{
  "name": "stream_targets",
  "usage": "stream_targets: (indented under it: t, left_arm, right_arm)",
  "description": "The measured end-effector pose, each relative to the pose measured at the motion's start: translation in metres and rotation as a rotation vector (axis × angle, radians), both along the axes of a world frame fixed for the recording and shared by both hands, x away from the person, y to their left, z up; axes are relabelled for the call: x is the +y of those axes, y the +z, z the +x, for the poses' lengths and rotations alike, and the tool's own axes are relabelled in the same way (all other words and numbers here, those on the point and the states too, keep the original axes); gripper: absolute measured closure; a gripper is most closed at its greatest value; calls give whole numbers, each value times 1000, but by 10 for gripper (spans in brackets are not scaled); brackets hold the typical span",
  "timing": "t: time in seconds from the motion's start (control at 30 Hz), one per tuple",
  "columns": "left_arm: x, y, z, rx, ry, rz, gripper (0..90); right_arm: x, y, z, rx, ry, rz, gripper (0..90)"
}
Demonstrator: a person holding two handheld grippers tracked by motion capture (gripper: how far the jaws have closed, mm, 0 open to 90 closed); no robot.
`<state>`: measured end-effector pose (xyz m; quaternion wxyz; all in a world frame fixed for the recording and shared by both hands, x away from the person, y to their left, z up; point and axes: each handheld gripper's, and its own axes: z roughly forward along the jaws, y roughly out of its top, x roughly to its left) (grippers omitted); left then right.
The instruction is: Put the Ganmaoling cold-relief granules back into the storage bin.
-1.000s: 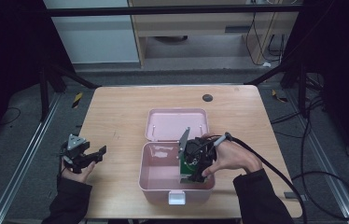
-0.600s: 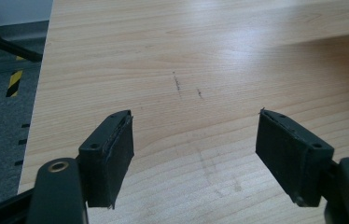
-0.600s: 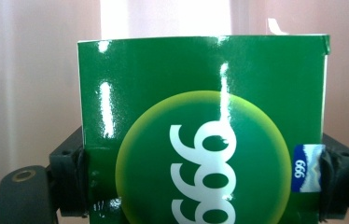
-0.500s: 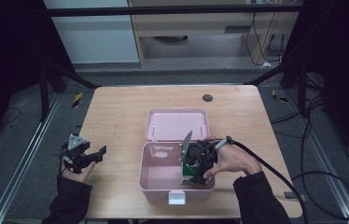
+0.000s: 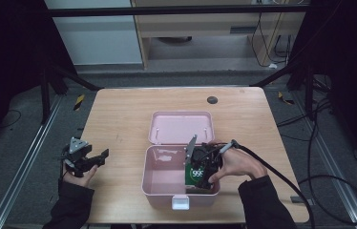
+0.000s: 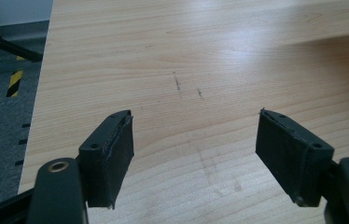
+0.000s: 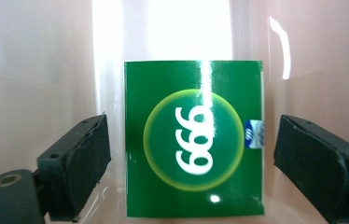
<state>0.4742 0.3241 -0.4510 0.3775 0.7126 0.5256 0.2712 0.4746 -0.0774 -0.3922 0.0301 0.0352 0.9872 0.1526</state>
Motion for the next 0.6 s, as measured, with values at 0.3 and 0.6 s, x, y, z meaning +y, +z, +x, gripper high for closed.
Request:
stream_targets:
  t: [0.3, 0.6]
  left_arm:
    - [-1, 0, 0, 2, -1, 1, 273]
    - [-1, 0, 0, 4, -5, -1, 296]
  right_arm:
    - [-20, 33, -6, -74, -65, 135, 105]
    - [-73, 77, -12, -239, -257, 305, 163]
